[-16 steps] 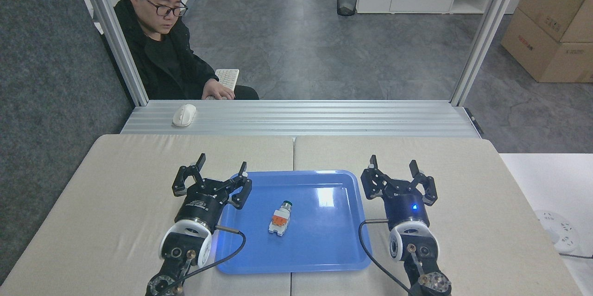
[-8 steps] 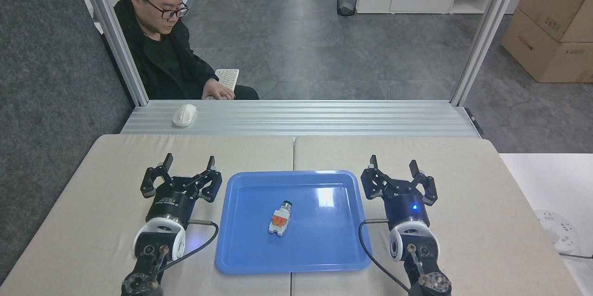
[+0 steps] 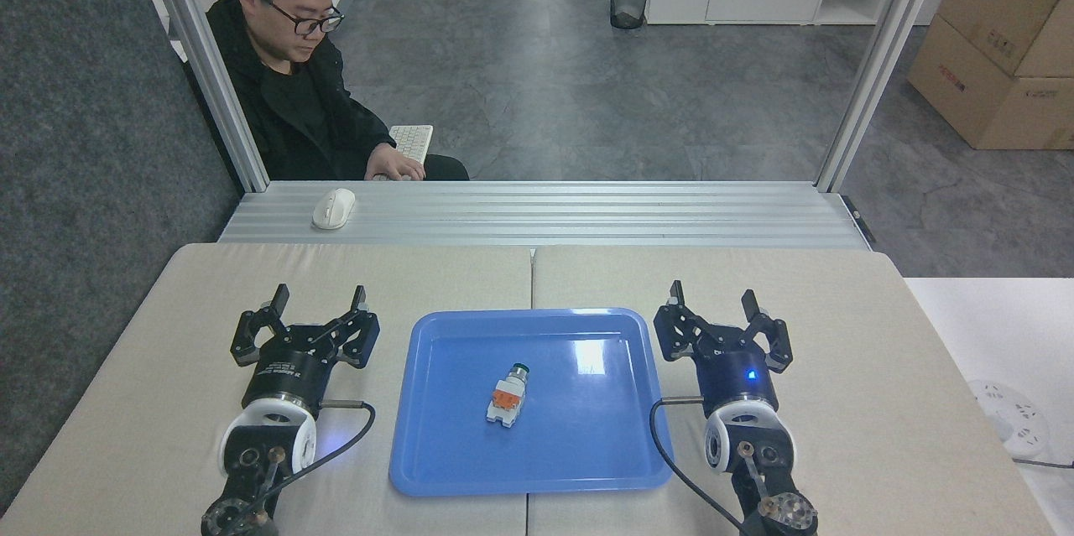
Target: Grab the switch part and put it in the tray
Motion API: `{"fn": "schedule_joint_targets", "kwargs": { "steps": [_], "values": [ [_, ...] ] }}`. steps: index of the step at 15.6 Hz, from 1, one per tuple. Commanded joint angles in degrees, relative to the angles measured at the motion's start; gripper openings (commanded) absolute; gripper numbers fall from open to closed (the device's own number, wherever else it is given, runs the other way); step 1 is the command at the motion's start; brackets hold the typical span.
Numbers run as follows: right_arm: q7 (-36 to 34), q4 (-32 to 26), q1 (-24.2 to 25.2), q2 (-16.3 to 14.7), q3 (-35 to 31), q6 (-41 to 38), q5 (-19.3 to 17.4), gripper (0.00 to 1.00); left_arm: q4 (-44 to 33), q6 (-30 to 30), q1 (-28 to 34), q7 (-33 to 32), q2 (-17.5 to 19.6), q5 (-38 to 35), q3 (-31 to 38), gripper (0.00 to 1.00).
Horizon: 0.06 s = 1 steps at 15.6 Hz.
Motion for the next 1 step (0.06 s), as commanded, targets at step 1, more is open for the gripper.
{"fn": "schedule_joint_targets", "kwargs": {
  "steps": [1],
  "values": [
    [0.04,0.0,0.09,0.02,-0.06,0.05,0.0,1.0,-0.57,0.01,1.17,1.37,-2.39,0.12,1.35,1.0]
  ]
}}
